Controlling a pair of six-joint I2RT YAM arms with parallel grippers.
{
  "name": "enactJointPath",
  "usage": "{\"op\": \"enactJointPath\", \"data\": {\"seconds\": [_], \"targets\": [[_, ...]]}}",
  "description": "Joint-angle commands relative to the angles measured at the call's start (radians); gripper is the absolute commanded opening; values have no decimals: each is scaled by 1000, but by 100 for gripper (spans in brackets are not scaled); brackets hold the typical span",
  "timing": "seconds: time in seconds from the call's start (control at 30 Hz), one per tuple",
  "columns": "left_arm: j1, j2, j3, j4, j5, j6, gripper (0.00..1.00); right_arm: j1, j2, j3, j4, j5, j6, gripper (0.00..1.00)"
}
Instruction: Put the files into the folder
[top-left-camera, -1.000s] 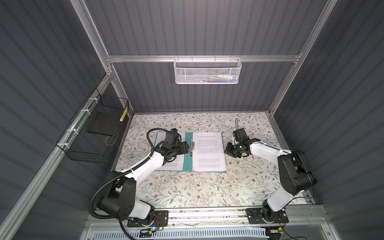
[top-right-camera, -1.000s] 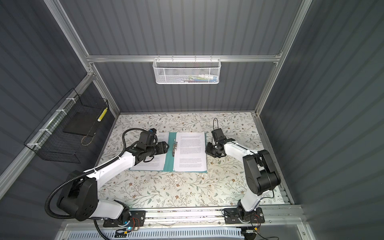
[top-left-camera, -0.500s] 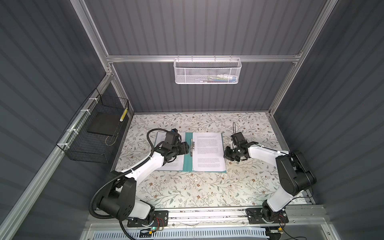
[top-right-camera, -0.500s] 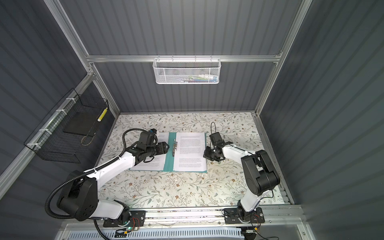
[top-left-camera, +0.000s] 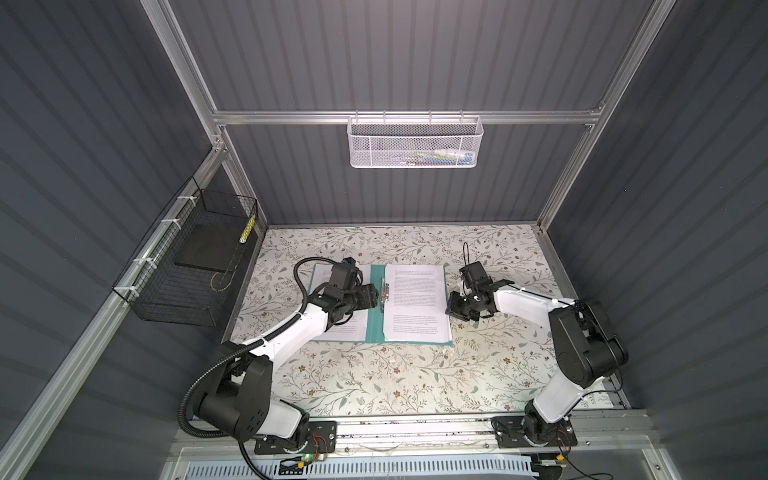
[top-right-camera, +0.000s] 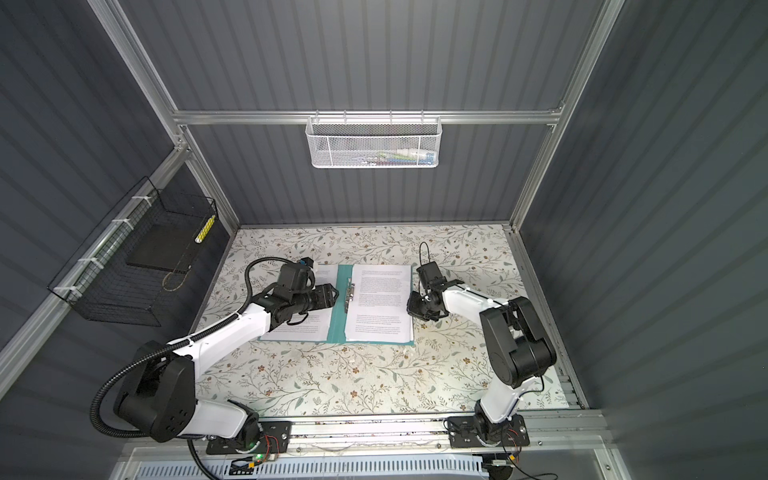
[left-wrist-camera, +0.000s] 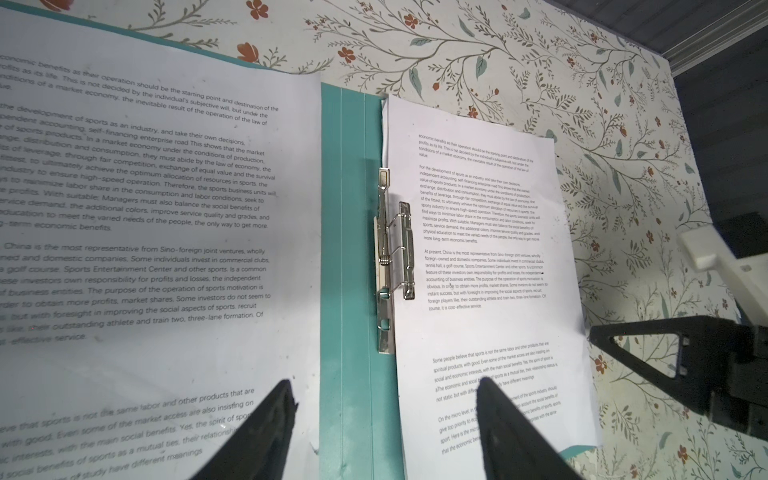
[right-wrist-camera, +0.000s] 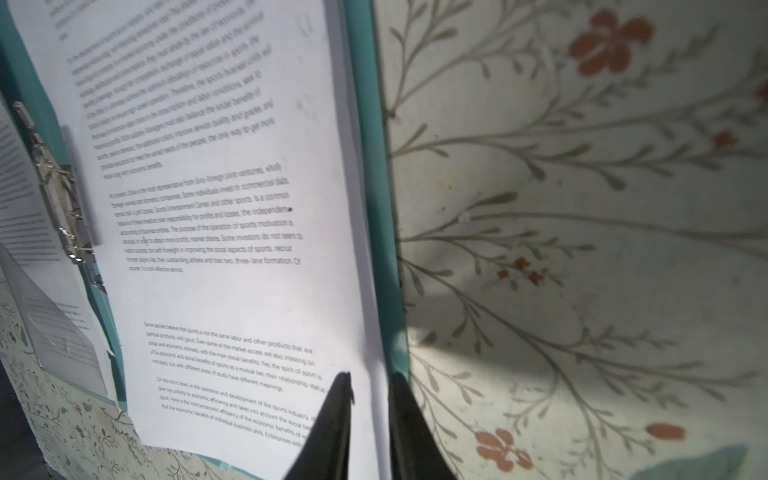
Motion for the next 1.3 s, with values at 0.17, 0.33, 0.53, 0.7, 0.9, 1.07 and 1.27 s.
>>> {"op": "enactJointPath", "data": {"seconds": [0.17, 0.33, 0.53, 0.7, 0.9, 1.07, 1.27], "targets": [[0, 1, -11, 7, 13, -2, 70, -15, -10, 67, -84, 40, -62, 30], [0, 16, -3, 16, 13, 3, 71, -20, 4, 69, -67, 22, -60, 31], [1, 38, 13, 20, 16, 5, 71, -22, 27, 69, -56, -4, -62, 32], [1, 56, 21, 24, 18, 4, 71, -21, 54, 67, -56, -18, -62, 32], [0, 66, 25, 27, 21, 4, 71, -20, 72, 58, -17, -35, -58, 32], [1, 63, 17, 29, 21, 2, 71, -20, 96, 56, -2, -57, -53, 32], [0, 52, 4, 30, 20, 0, 71, -21, 113, 60, 8, -76, -45, 32]]}}
